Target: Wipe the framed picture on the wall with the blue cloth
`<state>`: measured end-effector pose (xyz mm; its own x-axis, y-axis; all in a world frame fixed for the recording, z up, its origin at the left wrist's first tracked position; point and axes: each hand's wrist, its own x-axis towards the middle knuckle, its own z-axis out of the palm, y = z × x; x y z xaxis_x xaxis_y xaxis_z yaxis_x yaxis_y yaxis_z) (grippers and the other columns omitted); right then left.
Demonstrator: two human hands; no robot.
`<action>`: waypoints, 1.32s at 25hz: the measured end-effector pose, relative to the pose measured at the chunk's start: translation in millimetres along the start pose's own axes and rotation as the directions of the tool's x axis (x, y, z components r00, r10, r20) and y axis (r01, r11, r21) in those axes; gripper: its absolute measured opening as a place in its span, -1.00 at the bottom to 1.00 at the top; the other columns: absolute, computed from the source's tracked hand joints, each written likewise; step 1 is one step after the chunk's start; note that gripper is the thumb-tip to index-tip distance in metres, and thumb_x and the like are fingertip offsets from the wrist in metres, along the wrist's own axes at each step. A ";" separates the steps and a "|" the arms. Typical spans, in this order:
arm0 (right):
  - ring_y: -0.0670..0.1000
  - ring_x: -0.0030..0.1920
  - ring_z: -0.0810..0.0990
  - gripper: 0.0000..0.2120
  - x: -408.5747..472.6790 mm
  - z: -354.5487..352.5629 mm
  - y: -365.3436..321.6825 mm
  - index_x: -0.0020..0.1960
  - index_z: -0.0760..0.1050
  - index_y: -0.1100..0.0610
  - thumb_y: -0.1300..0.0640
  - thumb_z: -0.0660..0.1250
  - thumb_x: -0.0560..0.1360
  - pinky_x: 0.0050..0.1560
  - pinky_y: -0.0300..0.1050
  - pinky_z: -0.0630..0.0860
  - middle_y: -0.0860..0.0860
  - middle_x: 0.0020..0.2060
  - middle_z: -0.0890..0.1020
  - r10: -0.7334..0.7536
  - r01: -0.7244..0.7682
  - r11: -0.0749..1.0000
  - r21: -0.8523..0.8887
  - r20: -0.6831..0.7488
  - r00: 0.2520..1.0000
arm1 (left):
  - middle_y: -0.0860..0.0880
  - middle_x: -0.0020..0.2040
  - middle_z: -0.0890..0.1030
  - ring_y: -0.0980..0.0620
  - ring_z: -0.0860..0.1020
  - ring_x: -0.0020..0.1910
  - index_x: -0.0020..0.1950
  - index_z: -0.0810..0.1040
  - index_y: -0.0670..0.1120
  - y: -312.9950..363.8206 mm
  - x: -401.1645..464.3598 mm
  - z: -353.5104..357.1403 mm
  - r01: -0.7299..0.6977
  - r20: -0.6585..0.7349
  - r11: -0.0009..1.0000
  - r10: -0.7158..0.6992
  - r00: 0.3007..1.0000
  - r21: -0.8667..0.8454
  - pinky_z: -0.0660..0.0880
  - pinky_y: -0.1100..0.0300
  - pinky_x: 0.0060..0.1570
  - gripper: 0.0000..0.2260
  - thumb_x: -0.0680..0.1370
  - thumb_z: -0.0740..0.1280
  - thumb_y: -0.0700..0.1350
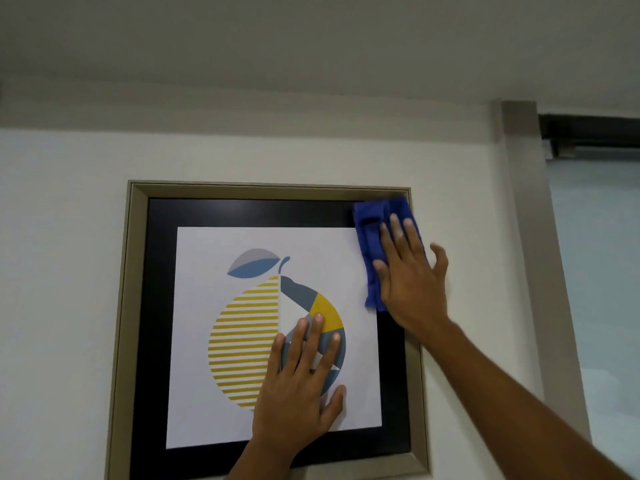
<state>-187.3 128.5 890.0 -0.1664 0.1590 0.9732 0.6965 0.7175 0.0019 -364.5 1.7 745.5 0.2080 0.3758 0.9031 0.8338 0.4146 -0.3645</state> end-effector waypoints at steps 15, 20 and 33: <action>0.10 0.56 0.02 -0.46 -234.8 45.9 -51.1 0.48 0.21 0.14 -0.10 -0.27 0.66 0.44 -0.07 0.14 0.00 0.60 -0.24 0.092 -0.129 0.966 0.225 0.172 0.981 | -0.20 0.65 0.10 -0.22 0.04 0.63 0.65 0.09 -0.05 2.9 4.3 -3.8 -0.001 0.031 0.999 0.000 1.000 0.040 0.03 -0.23 0.55 -0.31 0.62 0.07 0.31; 0.18 0.29 0.39 -0.45 -229.8 37.8 -54.4 0.45 0.22 0.16 -0.06 -0.30 0.66 -0.07 0.12 0.64 0.14 0.59 -0.12 0.064 -0.094 0.987 0.129 0.221 0.973 | -0.20 0.65 0.08 -0.22 0.04 0.63 0.65 0.09 -0.05 3.4 1.8 -3.2 -0.003 0.028 0.999 0.002 1.000 0.034 0.01 -0.22 0.56 -0.31 0.63 0.06 0.31; -0.03 0.51 0.24 -0.46 -294.5 4.7 30.7 0.47 0.19 -0.05 0.24 0.26 0.57 0.43 0.16 0.33 -0.01 0.51 0.33 0.160 -0.275 0.837 0.473 0.269 0.950 | -0.20 0.67 0.01 -0.19 -0.07 0.64 0.66 0.03 -0.02 53.1 -29.3 -10.0 0.059 0.178 0.979 -0.023 0.984 -0.197 -0.12 -0.23 0.57 -0.31 0.61 0.08 0.28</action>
<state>-120.3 106.9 602.4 -0.2341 0.4486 0.8625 0.2988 0.8774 -0.3753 -321.3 4.5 702.0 0.0940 0.5078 0.8563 0.9289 0.2647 -0.2589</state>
